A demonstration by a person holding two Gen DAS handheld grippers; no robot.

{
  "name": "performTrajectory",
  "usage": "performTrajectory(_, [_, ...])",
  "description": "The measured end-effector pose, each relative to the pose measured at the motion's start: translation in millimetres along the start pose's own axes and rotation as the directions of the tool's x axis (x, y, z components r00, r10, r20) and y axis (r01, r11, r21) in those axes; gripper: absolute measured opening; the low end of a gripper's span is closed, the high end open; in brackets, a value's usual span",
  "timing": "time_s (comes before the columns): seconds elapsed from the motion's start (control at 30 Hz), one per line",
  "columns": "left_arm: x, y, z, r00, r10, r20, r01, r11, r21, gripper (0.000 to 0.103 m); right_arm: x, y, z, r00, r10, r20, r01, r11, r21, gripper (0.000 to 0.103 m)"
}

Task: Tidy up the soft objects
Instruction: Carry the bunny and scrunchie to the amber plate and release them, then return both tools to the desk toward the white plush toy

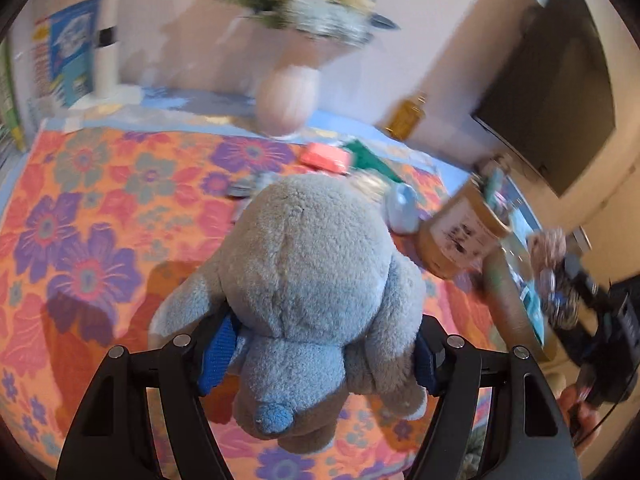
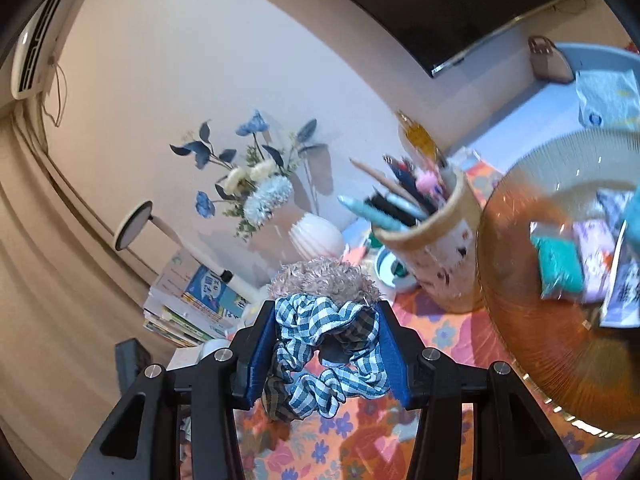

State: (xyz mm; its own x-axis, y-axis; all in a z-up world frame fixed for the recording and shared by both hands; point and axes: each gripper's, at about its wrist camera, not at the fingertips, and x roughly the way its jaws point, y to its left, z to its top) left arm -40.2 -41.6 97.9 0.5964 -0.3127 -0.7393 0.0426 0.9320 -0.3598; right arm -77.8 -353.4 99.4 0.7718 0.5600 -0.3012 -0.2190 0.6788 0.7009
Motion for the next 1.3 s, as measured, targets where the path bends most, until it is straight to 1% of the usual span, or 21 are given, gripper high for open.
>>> performTrajectory(0.17, [-5,-58,6,0.998,-0.068,-0.003,0.068,0.99,0.122,0.071,-19,-15,28,0.998,-0.039,0.045,0.038,0.999,0.012,0.048])
performTrajectory(0.23, [-7,-86,11,0.993,-0.115,0.003,0.113,0.979,0.171,0.071,-28,-29,41,0.994,-0.097,0.058,0.096,0.995,0.024,0.048])
performTrajectory(0.27, [-7,-103,13,0.988,-0.156,0.0,0.153,0.969,0.192,0.071,-33,-37,46,0.991,-0.122,0.06,0.121,0.992,0.032,0.048])
performTrajectory(0.4, [0,-161,15,0.97,-0.241,-0.025,0.238,0.929,0.284,0.071,-51,-67,66,0.982,-0.176,0.063,0.171,0.982,0.075,0.048])
performTrajectory(0.43, [5,-175,14,0.964,-0.263,-0.036,0.262,0.918,0.3,0.071,-54,-75,70,0.979,-0.196,0.058,0.191,0.978,0.083,0.048])
performTrajectory(0.47, [12,-192,13,0.953,-0.297,-0.053,0.298,0.902,0.313,0.073,-56,-84,73,0.975,-0.217,0.051,0.212,0.973,0.088,0.048])
performTrajectory(0.5, [18,-202,12,0.946,-0.317,-0.066,0.321,0.891,0.32,0.073,-56,-90,76,0.973,-0.227,0.044,0.222,0.971,0.093,0.048])
performTrajectory(0.53, [26,-215,10,0.939,-0.334,-0.084,0.343,0.88,0.329,0.073,-55,-96,78,0.971,-0.236,0.035,0.232,0.968,0.1,0.048])
performTrajectory(0.63, [48,-243,7,0.93,-0.345,-0.125,0.367,0.861,0.352,0.073,-53,-113,84,0.966,-0.258,0.01,0.255,0.96,0.114,0.048])
performTrajectory(0.7, [59,-255,4,0.919,-0.367,-0.143,0.393,0.845,0.361,0.073,-52,-122,88,0.965,-0.264,-0.004,0.263,0.958,0.112,0.048])
performTrajectory(0.73, [65,-259,3,0.917,-0.369,-0.15,0.398,0.842,0.364,0.073,-51,-125,90,0.965,-0.262,-0.008,0.261,0.959,0.111,0.048])
performTrajectory(0.8, [76,-263,3,0.918,-0.364,-0.156,0.396,0.844,0.362,0.073,-47,-127,94,0.967,-0.256,-0.013,0.256,0.961,0.106,0.048])
performTrajectory(0.87, [86,-265,3,0.918,-0.36,-0.166,0.396,0.844,0.361,0.078,-42,-131,97,0.966,-0.257,-0.024,0.258,0.96,0.107,0.049])
performTrajectory(0.9, [91,-267,2,0.921,-0.345,-0.179,0.388,0.846,0.365,0.079,-40,-134,98,0.966,-0.256,-0.028,0.258,0.959,0.12,0.062])
performTrajectory(0.93, [95,-269,1,0.926,-0.33,-0.183,0.376,0.851,0.367,0.081,-39,-137,99,0.967,-0.255,-0.027,0.256,0.957,0.135,0.08])
performTrajectory(0.97, [98,-268,-1,0.931,-0.316,-0.184,0.364,0.856,0.368,0.081,-40,-139,100,0.967,-0.253,-0.018,0.253,0.957,0.144,0.086])
performTrajectory(1.03, [102,-269,-1,0.933,-0.307,-0.186,0.356,0.859,0.368,0.083,-41,-142,100,0.966,-0.258,-0.018,0.258,0.955,0.146,0.088])
performTrajectory(1.1, [105,-269,-1,0.931,-0.31,-0.193,0.361,0.861,0.359,0.084,-43,-143,100,0.964,-0.266,-0.023,0.266,0.951,0.156,0.088])
performTrajectory(1.13, [106,-267,-1,0.928,-0.314,-0.198,0.367,0.86,0.354,0.084,-44,-144,100,0.963,-0.268,-0.019,0.267,0.95,0.159,0.088])
performTrajectory(1.23, [106,-270,-1,0.913,-0.34,-0.225,0.401,0.847,0.349,0.084,-51,-142,100,0.963,-0.268,-0.002,0.264,0.949,0.174,0.088])
performTrajectory(1.3, [97,-270,0,0.922,-0.338,-0.188,0.385,0.844,0.372,0.084,-55,-139,100,0.966,-0.26,0.013,0.254,0.95,0.18,0.088])
